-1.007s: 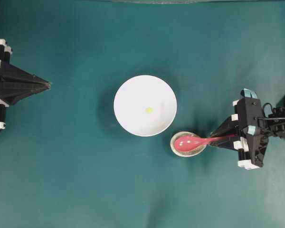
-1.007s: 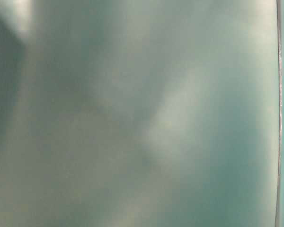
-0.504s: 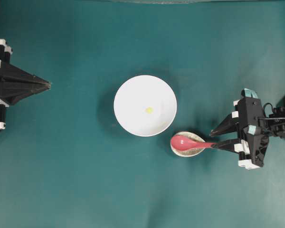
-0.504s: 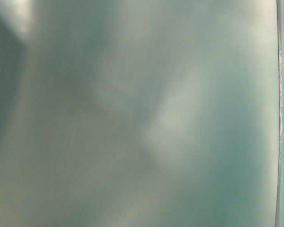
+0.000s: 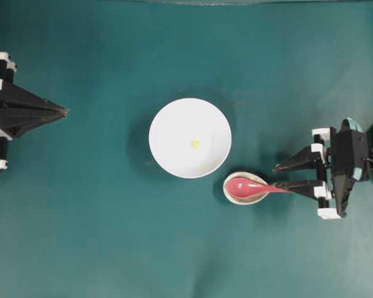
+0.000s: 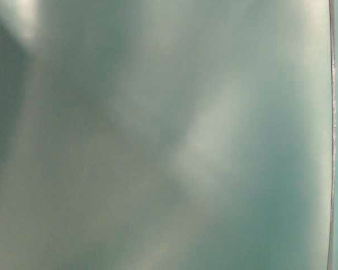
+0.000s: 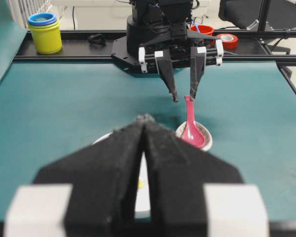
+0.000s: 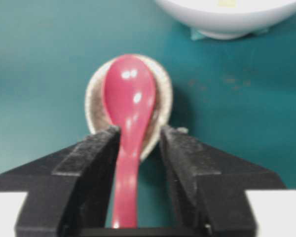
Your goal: Scoop the yellow hexagonal prism block from the bowl with a spoon using the right arm.
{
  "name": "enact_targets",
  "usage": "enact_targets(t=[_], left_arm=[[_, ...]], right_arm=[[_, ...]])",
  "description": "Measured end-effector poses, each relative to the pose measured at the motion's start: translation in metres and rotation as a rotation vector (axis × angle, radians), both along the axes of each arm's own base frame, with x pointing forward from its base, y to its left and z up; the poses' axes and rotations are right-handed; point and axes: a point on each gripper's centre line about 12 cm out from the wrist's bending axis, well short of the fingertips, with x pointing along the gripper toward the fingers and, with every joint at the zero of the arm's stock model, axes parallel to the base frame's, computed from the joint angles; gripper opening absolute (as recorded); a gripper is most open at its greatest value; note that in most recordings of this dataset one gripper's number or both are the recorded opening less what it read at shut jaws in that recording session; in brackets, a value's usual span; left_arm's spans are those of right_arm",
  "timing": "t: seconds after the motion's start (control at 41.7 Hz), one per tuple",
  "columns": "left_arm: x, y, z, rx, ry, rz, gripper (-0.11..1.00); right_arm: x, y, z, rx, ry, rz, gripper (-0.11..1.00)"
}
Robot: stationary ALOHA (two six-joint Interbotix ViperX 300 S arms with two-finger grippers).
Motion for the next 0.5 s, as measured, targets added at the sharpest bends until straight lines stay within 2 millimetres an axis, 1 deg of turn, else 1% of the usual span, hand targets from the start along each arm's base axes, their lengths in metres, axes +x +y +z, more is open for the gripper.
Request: enact_targets(t=[0.336, 0.504], left_arm=[[0.0, 0.0, -0.001, 0.0, 0.005, 0.0, 0.0], [0.0, 0.0, -0.001, 0.0, 0.006, 0.0, 0.0]], right_arm=[[0.002, 0.014, -0.023, -0.008, -0.083, 0.01, 0.44], [0.0, 0.017, -0.033, -0.003, -0.092, 0.014, 0.44]])
